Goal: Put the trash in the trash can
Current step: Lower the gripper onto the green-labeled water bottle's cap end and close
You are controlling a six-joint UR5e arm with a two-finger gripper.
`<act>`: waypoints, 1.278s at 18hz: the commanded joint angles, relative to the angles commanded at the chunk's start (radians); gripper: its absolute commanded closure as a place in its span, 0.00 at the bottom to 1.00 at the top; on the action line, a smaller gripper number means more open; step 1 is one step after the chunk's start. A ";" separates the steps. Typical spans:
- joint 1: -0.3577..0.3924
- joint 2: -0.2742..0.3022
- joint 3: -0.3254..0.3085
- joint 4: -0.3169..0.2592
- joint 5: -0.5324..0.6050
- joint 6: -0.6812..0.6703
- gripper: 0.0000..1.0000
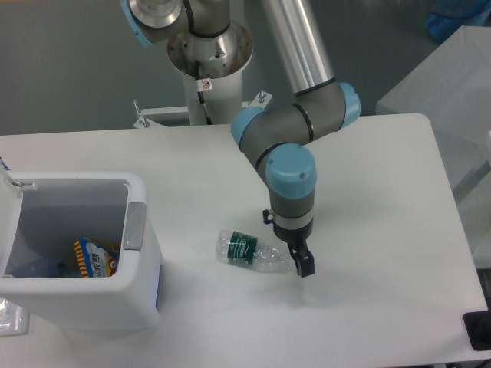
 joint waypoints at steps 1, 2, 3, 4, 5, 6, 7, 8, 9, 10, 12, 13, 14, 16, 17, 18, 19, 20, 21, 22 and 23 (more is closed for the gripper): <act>-0.003 -0.002 0.000 0.000 0.002 -0.003 0.03; -0.003 -0.005 0.002 0.002 0.002 -0.005 0.03; -0.005 -0.008 0.005 0.002 0.002 -0.006 0.03; -0.005 -0.014 0.006 0.002 0.003 -0.008 0.03; -0.005 -0.018 0.008 0.003 0.003 -0.008 0.03; -0.005 -0.020 0.009 0.003 0.003 -0.008 0.03; -0.005 -0.021 0.012 0.003 0.003 -0.006 0.04; -0.005 -0.021 0.012 0.003 0.003 -0.005 0.04; -0.005 -0.021 0.008 0.005 0.003 -0.002 0.05; -0.005 -0.028 0.012 0.005 0.003 -0.002 0.06; -0.003 -0.037 0.015 0.006 0.003 -0.005 0.06; -0.003 -0.043 0.015 0.008 0.005 -0.008 0.07; -0.003 -0.044 0.017 0.008 0.009 -0.006 0.07; -0.005 -0.051 0.021 0.008 0.029 -0.006 0.09; -0.003 -0.058 0.026 0.008 0.034 -0.008 0.11; -0.005 -0.063 0.029 0.008 0.035 -0.008 0.13; -0.003 -0.067 0.031 0.008 0.037 -0.008 0.16; -0.003 -0.066 0.031 0.008 0.037 -0.009 0.20; -0.003 -0.063 0.031 0.008 0.037 -0.009 0.23; -0.003 -0.061 0.029 0.008 0.037 -0.011 0.27; -0.003 -0.061 0.029 0.008 0.037 -0.011 0.29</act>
